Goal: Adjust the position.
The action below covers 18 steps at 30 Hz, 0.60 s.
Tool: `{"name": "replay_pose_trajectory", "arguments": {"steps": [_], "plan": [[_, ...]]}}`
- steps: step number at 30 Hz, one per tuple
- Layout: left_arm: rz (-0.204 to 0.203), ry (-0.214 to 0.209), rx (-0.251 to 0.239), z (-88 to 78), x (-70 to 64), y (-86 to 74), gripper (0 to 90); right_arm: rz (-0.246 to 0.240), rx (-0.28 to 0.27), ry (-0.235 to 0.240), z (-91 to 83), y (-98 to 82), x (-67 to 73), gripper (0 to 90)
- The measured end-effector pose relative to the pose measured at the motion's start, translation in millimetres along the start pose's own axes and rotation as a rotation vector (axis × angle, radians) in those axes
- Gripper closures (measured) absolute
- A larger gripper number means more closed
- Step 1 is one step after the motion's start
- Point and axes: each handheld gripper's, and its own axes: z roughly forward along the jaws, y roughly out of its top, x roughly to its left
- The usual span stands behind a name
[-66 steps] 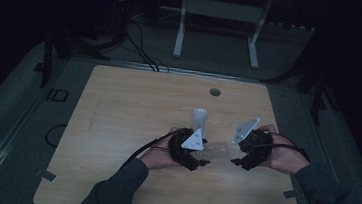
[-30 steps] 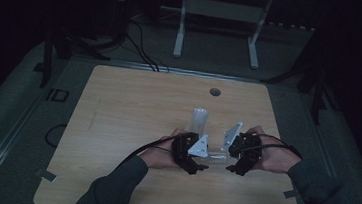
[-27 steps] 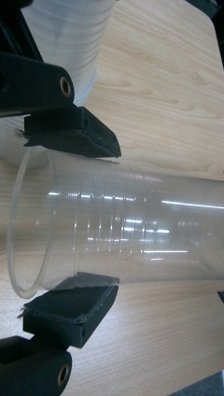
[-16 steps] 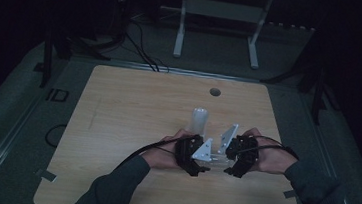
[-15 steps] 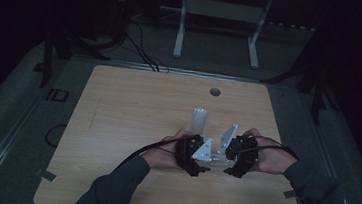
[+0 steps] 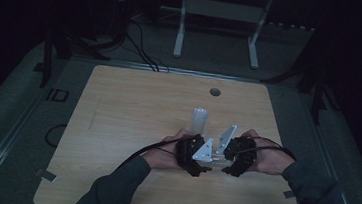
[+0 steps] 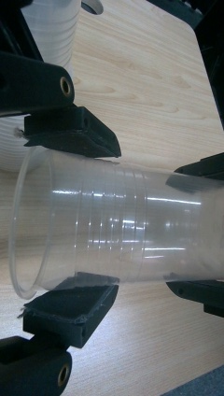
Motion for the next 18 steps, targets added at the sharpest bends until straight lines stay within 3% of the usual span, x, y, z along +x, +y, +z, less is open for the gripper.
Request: {"name": "replay_pose_trajectory", "arguments": {"steps": [11, 18], "plan": [[-0.016, -0.004, 0.011, 3.0, -2.0, 1.6, 29.4, 0.015, -0.010, 0.005, 2.4, -4.1, 0.5, 41.8], [-0.059, 0.017, -0.017, 0.6, -0.2, 3.9, 21.5, 0.026, -0.023, 0.004, 5.7, -7.0, 0.9, 41.8]]}}
